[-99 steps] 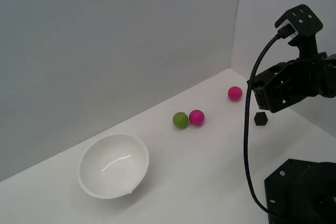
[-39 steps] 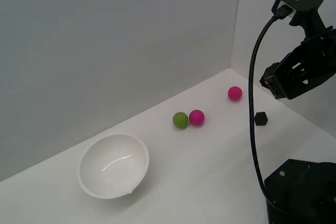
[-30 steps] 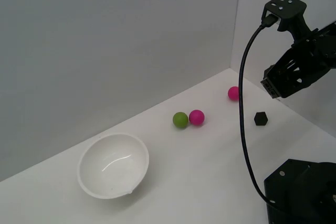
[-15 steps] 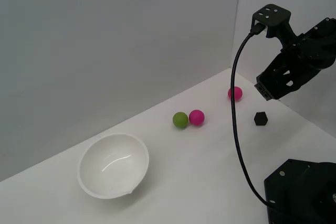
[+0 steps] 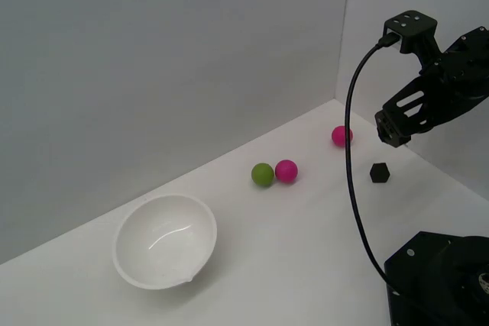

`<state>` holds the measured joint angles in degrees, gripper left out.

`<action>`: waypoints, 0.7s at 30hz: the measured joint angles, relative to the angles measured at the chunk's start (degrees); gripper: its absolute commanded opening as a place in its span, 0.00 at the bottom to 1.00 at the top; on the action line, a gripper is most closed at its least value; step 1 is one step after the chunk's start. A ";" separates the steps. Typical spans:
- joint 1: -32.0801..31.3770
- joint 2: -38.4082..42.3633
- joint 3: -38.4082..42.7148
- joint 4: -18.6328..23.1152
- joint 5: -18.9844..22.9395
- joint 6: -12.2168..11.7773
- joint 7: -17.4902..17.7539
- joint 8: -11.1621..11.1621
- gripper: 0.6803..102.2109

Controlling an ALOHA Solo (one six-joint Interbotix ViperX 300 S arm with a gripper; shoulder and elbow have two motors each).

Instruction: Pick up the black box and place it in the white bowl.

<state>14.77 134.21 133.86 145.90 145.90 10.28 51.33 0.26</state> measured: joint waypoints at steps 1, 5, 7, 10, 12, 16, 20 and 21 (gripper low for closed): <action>0.09 -0.09 -0.09 0.00 0.00 0.00 0.09 0.00 0.98; 0.26 -0.79 -0.79 0.26 0.26 0.00 0.00 0.00 0.98; 1.14 -2.90 -2.72 0.97 0.97 -0.09 -0.09 0.00 0.98; 2.11 -6.06 -5.89 1.67 1.76 -0.09 -0.44 0.00 0.98; 2.02 -7.38 -7.21 1.67 1.76 -0.18 -0.88 0.00 0.98; 2.11 -9.76 -9.67 1.76 1.76 -0.09 -1.85 0.00 0.98; 2.11 -11.43 -11.34 1.76 1.76 -0.09 -2.37 0.00 0.98; 2.11 -12.13 -12.04 1.67 1.76 -0.09 -2.72 0.00 0.98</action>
<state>16.88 122.08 121.82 147.57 147.66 10.20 48.60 0.26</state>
